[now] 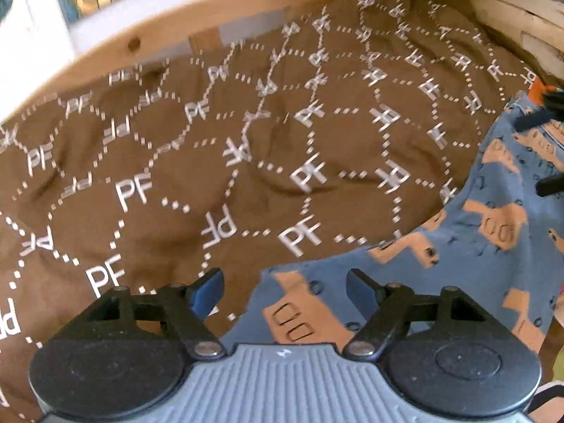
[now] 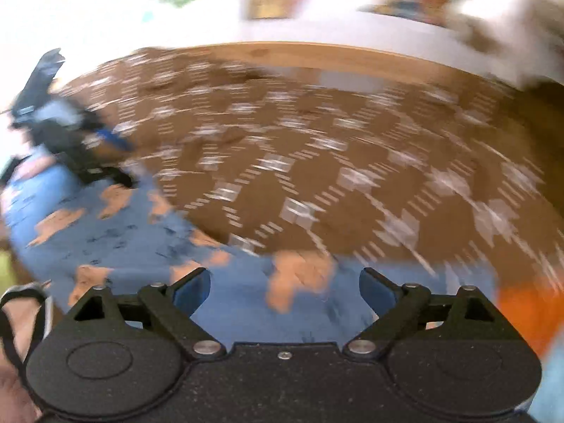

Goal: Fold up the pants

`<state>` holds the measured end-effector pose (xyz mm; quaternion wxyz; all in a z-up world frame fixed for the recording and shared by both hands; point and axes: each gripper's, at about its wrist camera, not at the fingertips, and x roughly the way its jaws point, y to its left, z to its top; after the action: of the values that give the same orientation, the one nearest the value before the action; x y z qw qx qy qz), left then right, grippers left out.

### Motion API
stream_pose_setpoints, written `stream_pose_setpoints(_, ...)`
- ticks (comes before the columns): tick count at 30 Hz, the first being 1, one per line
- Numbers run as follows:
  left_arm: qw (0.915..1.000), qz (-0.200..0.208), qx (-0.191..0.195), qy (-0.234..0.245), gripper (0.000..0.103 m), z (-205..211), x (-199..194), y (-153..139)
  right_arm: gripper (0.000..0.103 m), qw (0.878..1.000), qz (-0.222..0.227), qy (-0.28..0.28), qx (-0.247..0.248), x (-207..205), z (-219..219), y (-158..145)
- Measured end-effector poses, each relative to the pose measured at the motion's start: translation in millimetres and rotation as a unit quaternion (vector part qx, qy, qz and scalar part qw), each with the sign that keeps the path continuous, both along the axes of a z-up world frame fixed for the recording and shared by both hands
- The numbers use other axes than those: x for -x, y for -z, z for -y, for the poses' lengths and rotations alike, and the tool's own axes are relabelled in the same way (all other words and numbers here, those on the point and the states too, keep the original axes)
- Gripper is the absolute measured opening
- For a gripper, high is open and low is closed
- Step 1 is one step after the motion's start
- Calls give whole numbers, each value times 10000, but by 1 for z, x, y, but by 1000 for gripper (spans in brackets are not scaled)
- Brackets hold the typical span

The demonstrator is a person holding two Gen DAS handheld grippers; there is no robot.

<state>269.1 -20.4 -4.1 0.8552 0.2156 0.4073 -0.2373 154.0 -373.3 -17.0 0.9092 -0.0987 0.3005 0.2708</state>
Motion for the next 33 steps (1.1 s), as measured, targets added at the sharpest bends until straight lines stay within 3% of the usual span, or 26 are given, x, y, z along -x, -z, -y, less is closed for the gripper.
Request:
stream_pose_setpoints(3,9996,-299,20,-18,65,-5,-10,7,79,9942,-530,-920,147,-48,-18,-1)
stream_pose_setpoints(7,9983,-562,122,65,49,-9,-18,12,68,9727,-1048,-2008,514,-85,-45,7)
stream_pose_setpoints(10,9981,-568,92,241,41,-6,-15,10,55,9529,-1459,-2522,842,-94,-59,16)
stream_pose_setpoints(14,9983,-569,-19,149,18,-5,-15,10,40,9378,-1774,-2805,1020,-100,-64,25)
stream_pose_setpoints(15,9982,-599,48,63,17,-6,-16,9,36,9375,-1759,-2818,1036,-99,-65,25)
stream_pose_setpoints(16,9980,-624,114,-13,14,-7,-17,7,22,9385,-1730,-2796,1053,-99,-66,24)
stream_pose_setpoints(17,9979,-623,166,-76,12,-8,-16,6,14,9394,-1692,-2779,1078,-97,-66,24)
stream_pose_setpoints(20,9987,-447,167,-155,8,-6,-9,4,8,9393,-1537,-2835,1169,-89,-69,24)
stream_pose_setpoints(27,9968,-129,418,-675,7,-17,1,-8,6,9648,-793,-2289,1027,-83,-56,7)
stream_pose_setpoints(31,9948,-245,487,-866,7,-18,-8,-3,0,9719,-549,-1773,1447,-90,-60,21)
stream_pose_setpoints(32,9945,-270,481,-890,7,-17,-9,-1,4,9727,-601,-1767,1379,-90,-59,21)
stream_pose_setpoints(33,9945,-269,462,-899,7,-16,-10,0,15,9738,-593,-1776,1292,-89,-57,17)
